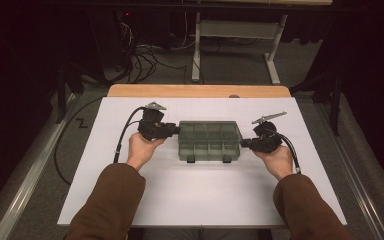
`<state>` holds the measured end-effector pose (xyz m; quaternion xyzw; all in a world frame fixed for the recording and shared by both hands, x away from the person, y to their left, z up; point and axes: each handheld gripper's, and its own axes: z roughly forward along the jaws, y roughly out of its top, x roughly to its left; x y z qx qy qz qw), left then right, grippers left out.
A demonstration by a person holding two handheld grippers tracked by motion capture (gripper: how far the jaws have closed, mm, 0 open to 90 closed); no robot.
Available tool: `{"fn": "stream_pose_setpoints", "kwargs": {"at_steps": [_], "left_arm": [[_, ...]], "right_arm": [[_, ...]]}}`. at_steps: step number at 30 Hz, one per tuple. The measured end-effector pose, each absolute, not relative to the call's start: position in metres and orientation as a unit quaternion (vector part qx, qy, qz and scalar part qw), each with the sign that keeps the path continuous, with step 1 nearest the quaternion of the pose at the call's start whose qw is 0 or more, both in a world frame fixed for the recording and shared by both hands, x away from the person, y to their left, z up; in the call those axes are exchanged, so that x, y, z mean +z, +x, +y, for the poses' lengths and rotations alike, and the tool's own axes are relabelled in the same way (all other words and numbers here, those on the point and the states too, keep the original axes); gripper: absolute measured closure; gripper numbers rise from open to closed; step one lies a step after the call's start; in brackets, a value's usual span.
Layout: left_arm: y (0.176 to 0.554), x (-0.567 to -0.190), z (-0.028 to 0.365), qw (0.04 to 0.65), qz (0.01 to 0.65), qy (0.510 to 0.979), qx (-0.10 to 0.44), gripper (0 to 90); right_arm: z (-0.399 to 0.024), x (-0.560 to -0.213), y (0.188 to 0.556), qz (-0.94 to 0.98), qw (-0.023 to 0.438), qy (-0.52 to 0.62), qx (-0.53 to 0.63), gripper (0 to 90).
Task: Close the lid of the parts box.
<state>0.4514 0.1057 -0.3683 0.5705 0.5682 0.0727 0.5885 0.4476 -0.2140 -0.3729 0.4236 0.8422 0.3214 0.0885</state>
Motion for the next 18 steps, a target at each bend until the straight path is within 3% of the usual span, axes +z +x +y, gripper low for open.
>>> {"fn": "stream_pose_setpoints", "kwargs": {"at_steps": [18], "left_arm": [[0.448, -0.380, 0.093, 0.570, 0.559, 0.596, 0.083, 67.7]], "right_arm": [[-0.220, -0.380, 0.448, 0.840, 0.083, 0.431, 0.319, 88.5]]}}
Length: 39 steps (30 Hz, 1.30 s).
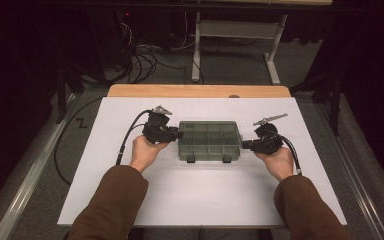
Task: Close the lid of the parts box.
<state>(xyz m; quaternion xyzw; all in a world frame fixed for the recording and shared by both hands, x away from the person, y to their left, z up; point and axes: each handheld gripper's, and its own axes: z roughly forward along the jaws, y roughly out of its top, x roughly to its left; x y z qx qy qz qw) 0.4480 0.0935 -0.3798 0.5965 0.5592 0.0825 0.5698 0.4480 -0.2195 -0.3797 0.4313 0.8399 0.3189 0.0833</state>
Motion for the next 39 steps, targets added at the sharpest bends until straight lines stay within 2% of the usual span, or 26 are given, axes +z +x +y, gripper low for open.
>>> {"fn": "stream_pose_setpoints", "kwargs": {"at_steps": [17, 39], "left_arm": [[0.442, -0.390, 0.081, 0.548, 0.546, 0.626, 0.099, 66.9], [0.436, -0.397, 0.082, 0.551, 0.544, 0.626, 0.100, 67.3]], "right_arm": [[-0.218, -0.371, 0.447, 0.833, 0.092, 0.430, 0.337, 88.5], [-0.207, -0.375, 0.447, 0.841, 0.081, 0.417, 0.335, 88.4]]}}
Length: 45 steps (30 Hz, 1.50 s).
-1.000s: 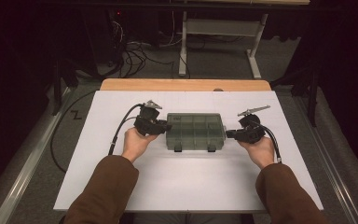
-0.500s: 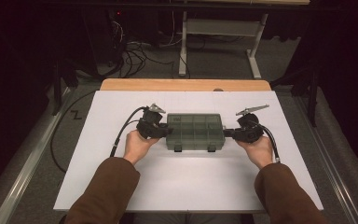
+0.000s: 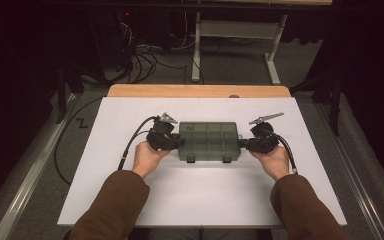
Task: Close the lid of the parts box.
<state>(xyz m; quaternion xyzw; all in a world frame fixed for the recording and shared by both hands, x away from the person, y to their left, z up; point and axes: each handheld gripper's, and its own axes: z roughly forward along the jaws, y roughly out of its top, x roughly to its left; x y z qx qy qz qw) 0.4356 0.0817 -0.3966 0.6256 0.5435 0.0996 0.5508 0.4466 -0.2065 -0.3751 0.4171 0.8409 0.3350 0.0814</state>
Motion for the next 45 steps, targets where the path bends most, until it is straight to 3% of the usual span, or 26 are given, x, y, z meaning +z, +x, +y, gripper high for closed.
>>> {"fn": "stream_pose_setpoints", "kwargs": {"at_steps": [16, 29, 45], "left_arm": [[0.430, -0.403, 0.076, 0.537, 0.528, 0.647, 0.121, 66.5], [0.433, -0.402, 0.078, 0.543, 0.536, 0.637, 0.113, 64.7], [0.431, -0.391, 0.084, 0.567, 0.537, 0.614, 0.118, 44.9]], "right_arm": [[-0.205, -0.379, 0.448, 0.841, 0.074, 0.419, 0.336, 88.0], [-0.203, -0.378, 0.447, 0.842, 0.085, 0.414, 0.334, 87.8], [-0.207, -0.374, 0.445, 0.837, 0.091, 0.414, 0.346, 82.1]]}}
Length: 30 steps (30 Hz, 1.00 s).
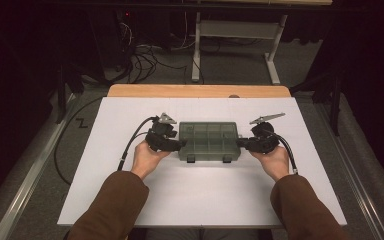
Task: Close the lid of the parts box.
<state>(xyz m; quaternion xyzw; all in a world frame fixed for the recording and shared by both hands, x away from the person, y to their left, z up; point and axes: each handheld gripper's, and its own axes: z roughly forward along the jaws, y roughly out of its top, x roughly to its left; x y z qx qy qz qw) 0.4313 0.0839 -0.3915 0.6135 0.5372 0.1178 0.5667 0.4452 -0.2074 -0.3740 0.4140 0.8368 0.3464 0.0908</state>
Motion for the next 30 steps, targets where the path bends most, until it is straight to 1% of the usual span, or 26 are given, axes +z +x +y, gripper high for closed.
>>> {"fn": "stream_pose_setpoints", "kwargs": {"at_steps": [9, 16, 30], "left_arm": [[0.428, -0.386, 0.088, 0.573, 0.538, 0.605, 0.129, 39.8], [0.425, -0.383, 0.091, 0.581, 0.537, 0.597, 0.130, 39.2], [0.417, -0.379, 0.105, 0.592, 0.537, 0.582, 0.147, 38.7]], "right_arm": [[-0.214, -0.369, 0.443, 0.826, 0.091, 0.421, 0.363, 78.5], [-0.221, -0.366, 0.441, 0.822, 0.093, 0.425, 0.367, 76.5], [-0.223, -0.369, 0.437, 0.820, 0.092, 0.425, 0.372, 73.0]]}}
